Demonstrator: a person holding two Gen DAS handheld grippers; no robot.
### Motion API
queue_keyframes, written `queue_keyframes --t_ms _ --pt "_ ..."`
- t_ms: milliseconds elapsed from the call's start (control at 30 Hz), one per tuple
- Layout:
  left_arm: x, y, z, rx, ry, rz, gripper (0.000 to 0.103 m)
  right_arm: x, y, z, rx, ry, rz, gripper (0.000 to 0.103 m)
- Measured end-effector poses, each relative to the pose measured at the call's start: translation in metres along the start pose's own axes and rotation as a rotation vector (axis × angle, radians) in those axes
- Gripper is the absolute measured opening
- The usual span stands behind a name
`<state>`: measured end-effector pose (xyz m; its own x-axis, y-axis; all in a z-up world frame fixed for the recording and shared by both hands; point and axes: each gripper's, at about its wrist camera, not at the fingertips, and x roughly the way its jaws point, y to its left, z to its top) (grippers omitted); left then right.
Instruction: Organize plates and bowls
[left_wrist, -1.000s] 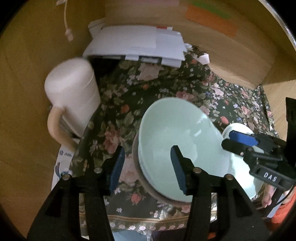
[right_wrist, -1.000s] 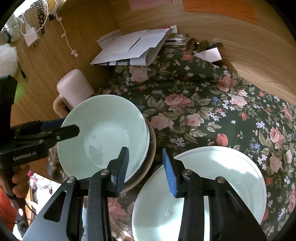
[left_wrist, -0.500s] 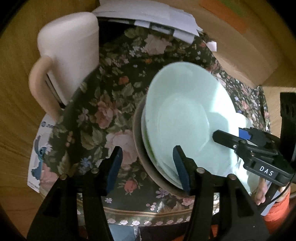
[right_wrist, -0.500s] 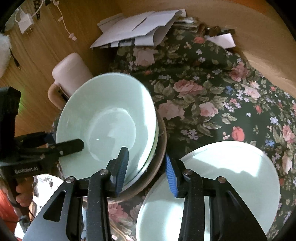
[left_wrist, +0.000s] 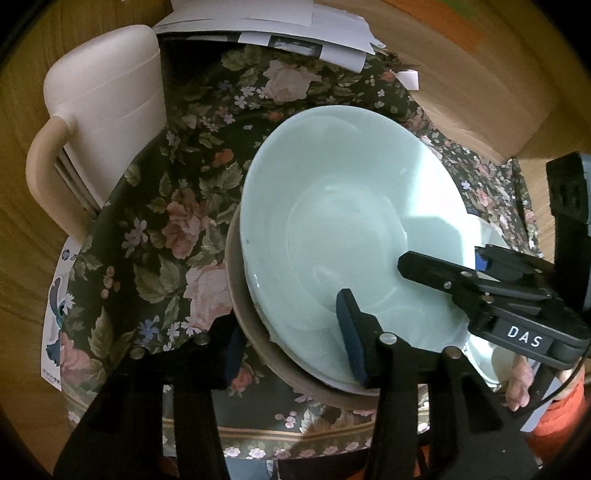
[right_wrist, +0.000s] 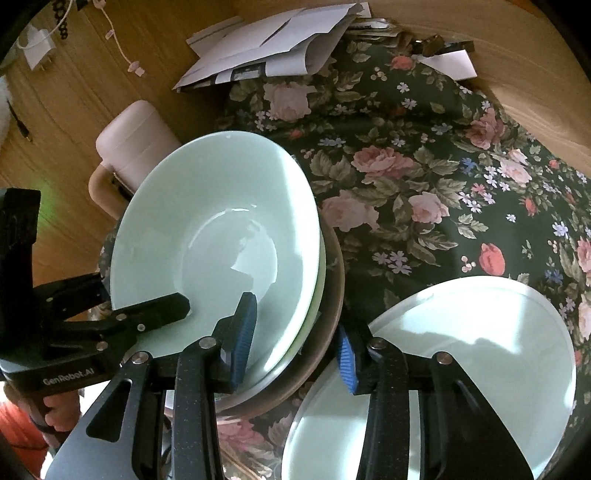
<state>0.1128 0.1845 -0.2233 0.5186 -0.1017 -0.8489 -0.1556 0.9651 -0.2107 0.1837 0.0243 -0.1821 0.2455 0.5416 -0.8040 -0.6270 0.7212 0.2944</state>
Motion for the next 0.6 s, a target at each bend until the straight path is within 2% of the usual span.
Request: queue_keyframes --t_ms 233,600 --pt "-0.001 -0.001 0.002 -0.035 -0.017 0.030 0.046 -0.004 -0.003 0.002 0.033 -0.015 0.010 0.036" --pt "-0.013 -0.014 0.006 -0.040 -0.032 0.004 0.047 -0.024 -0.008 -0.001 0.055 -0.066 0.000 0.036"
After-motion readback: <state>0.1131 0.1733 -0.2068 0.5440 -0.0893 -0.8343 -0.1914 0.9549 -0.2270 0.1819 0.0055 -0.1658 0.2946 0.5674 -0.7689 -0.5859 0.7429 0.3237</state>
